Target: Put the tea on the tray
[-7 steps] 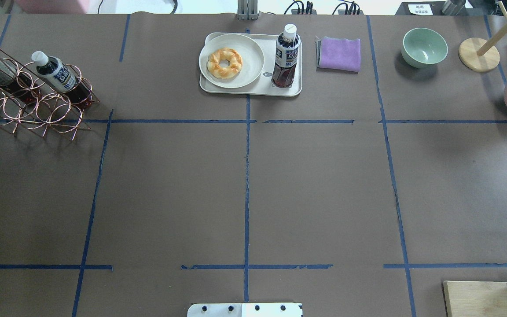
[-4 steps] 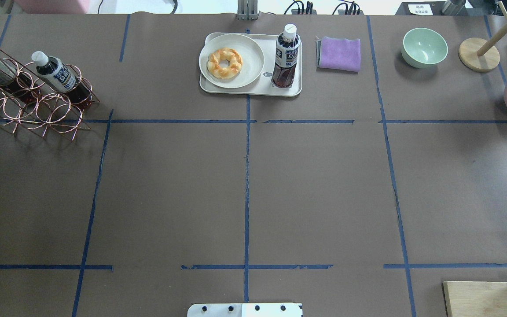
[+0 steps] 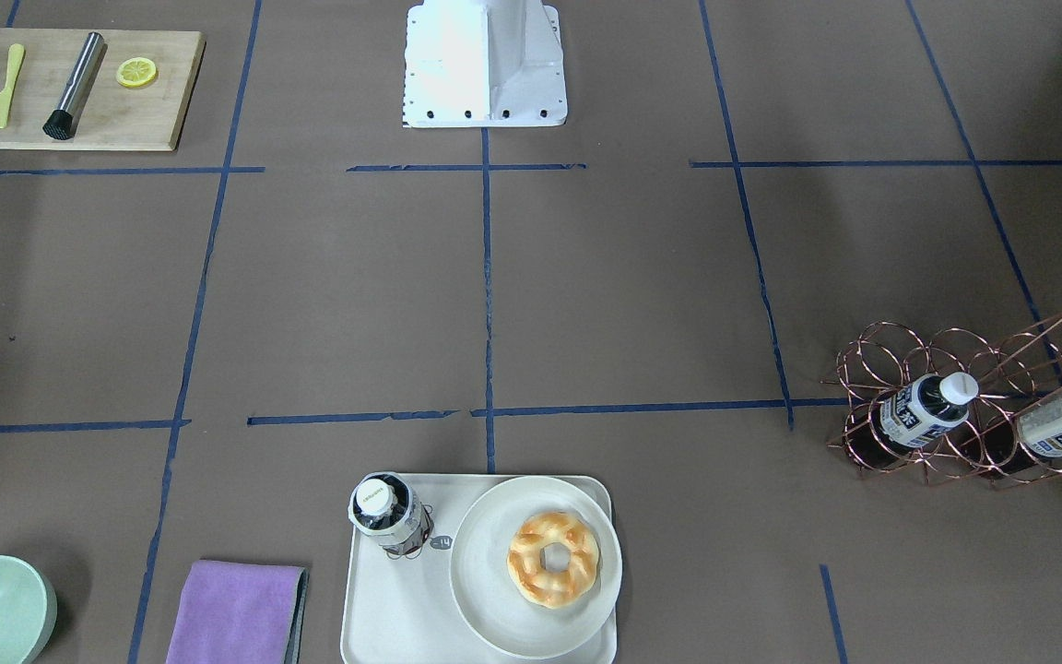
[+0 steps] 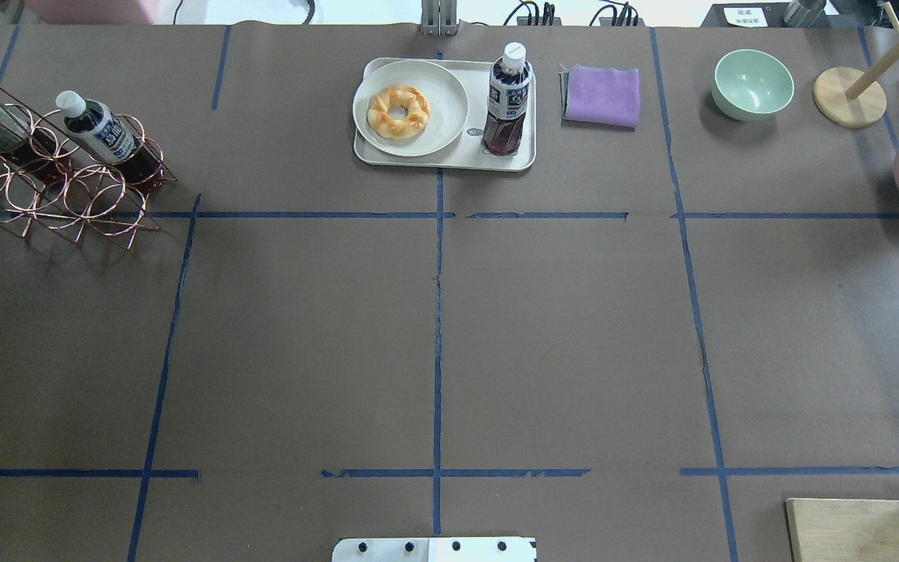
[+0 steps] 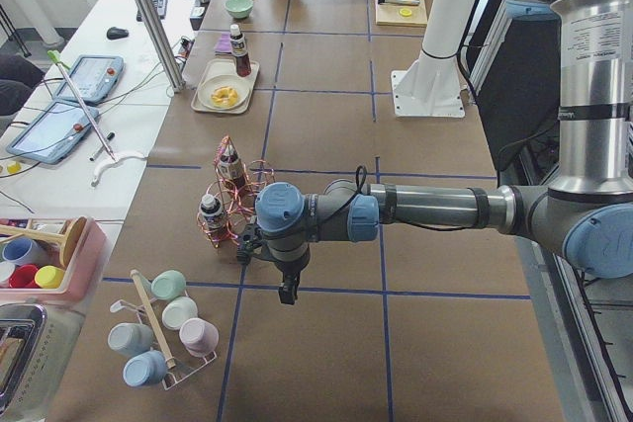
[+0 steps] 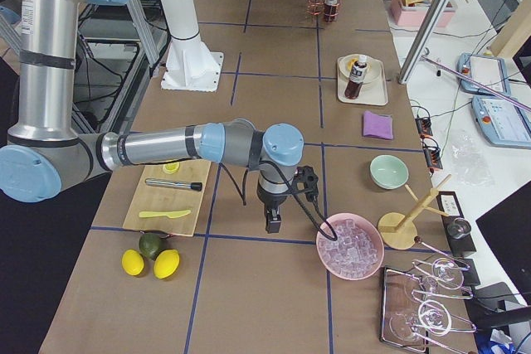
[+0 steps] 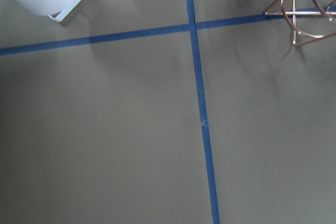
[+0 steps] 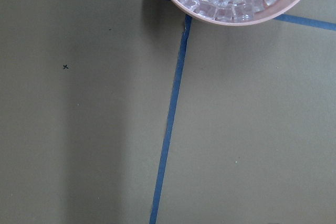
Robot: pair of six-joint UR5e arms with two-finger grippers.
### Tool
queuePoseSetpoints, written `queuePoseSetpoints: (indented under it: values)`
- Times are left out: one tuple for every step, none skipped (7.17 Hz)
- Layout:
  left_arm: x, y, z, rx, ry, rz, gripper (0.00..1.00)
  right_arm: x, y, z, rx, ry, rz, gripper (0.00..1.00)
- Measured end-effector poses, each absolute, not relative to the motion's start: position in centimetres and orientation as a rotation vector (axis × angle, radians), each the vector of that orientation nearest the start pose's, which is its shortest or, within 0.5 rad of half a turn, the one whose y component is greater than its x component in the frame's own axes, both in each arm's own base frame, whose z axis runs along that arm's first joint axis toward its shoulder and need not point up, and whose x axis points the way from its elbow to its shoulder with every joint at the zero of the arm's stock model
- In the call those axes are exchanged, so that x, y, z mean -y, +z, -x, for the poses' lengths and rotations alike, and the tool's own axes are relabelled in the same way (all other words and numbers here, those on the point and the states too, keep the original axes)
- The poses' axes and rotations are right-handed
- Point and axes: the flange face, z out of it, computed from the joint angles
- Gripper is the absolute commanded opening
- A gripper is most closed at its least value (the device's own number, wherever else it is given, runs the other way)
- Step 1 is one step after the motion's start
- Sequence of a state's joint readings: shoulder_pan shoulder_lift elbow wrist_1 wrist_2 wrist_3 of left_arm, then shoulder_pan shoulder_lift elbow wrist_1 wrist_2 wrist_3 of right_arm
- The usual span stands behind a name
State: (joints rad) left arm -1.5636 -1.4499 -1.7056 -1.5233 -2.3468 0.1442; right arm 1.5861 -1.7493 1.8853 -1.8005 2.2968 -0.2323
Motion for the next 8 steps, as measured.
queuePoseSetpoints:
  values:
    - [43.6, 65.5, 6.1, -0.776, 0.127, -0.015, 1.0, 39.9, 61.6, -7.3, 0.731, -0.155, -0.007, 0.99]
    - [43.2, 65.8, 6.1, -0.774, 0.12, -0.002, 1.0, 39.6, 62.1, -7.3, 0.733, -0.143, -0.002, 1.0]
    - [42.5, 66.4, 6.1, -0.774, 0.113, 0.011, 1.0, 39.3, 62.6, -7.3, 0.734, -0.136, 0.008, 1.0]
    - [41.9, 66.8, 6.1, -0.774, 0.111, 0.018, 1.0, 39.1, 63.1, -7.3, 0.735, -0.132, 0.017, 1.0]
    - [41.6, 66.9, 6.1, -0.774, 0.112, 0.019, 1.0, 38.9, 63.4, -7.3, 0.736, -0.127, 0.024, 1.0]
    - [41.5, 67.0, 6.1, -0.773, 0.113, 0.019, 1.0, 38.7, 63.6, -7.3, 0.736, -0.123, 0.03, 1.0]
    - [41.4, 67.0, 6.1, -0.773, 0.114, 0.019, 1.0, 38.7, 63.7, -7.3, 0.737, -0.12, 0.033, 1.0]
    - [41.4, 67.0, 6.1, -0.773, 0.114, 0.018, 1.0, 38.6, 63.8, -7.3, 0.737, -0.119, 0.035, 1.0]
